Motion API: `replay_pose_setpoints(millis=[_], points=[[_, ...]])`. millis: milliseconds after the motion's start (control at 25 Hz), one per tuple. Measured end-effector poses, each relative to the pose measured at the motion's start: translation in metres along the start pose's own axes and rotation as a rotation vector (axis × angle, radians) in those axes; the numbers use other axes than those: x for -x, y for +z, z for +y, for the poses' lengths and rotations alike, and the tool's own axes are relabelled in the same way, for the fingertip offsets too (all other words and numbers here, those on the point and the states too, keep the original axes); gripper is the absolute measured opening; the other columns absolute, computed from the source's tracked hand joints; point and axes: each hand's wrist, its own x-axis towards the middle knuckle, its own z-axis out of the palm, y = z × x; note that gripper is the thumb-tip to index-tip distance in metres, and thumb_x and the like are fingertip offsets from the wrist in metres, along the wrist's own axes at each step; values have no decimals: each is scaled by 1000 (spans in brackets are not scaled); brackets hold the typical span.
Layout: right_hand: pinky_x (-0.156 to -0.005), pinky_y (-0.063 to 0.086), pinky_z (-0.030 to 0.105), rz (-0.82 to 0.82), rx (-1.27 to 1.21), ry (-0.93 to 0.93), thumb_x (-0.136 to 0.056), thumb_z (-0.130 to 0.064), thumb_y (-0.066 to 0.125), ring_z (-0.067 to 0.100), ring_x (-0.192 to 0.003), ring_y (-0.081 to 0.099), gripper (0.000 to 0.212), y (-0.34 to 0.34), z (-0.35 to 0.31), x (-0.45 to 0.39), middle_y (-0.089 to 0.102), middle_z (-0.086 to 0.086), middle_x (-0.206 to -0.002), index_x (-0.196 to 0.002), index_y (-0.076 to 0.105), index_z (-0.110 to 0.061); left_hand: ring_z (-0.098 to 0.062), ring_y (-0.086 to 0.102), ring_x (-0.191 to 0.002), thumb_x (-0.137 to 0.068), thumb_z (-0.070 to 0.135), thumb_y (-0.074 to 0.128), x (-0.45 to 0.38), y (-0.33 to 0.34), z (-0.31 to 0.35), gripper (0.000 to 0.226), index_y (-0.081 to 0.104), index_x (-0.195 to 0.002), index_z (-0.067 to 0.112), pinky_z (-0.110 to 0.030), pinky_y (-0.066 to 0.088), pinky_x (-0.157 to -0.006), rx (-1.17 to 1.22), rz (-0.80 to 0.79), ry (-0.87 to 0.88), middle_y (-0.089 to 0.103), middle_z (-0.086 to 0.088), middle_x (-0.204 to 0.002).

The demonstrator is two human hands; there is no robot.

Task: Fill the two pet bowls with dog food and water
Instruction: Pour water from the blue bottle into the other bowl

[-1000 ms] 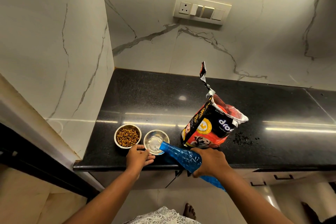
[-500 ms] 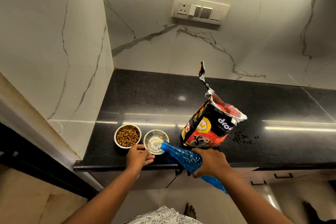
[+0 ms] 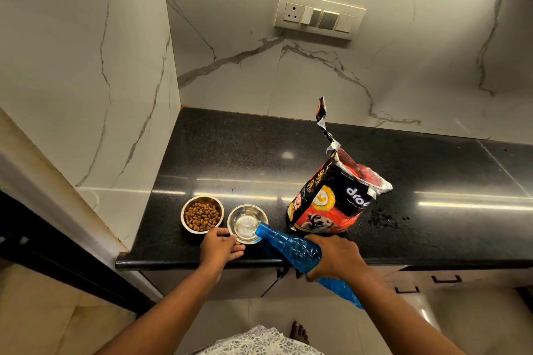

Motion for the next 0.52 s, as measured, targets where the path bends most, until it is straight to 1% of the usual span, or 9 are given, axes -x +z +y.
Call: replay_pose_setpoints(millis=[200,360,520], points=[[-91,45,30,1,12,0,-57,-65,80,12,-118,57,93,-3,0,0,64,-13,-129,-141,45,-44,-31,73,-78,-94,-1,56,-1,0,-1,19,50,-112,1,-33,61,-60,0,13,-1,68,-28,-95],[-87,42,29,1,11,-1,-58,-65,81,12,-119,57,92,-3,1,0,64,-12,-129,-141,46,-44,-31,73,-79,-94,-1,56,0,0,-1,18,51,-111,2,-34,61,-62,1,14,-1,68,-27,-95],[-93,45,32,-6,23,9,-57,-66,81,14,-121,56,96,-4,1,-2,63,-13,-131,-142,44,-44,-31,72,-77,-94,-1,55,-1,1,-1,17,51,-110,2,-33,61,-61,8,14,-4,67,-29,-97]])
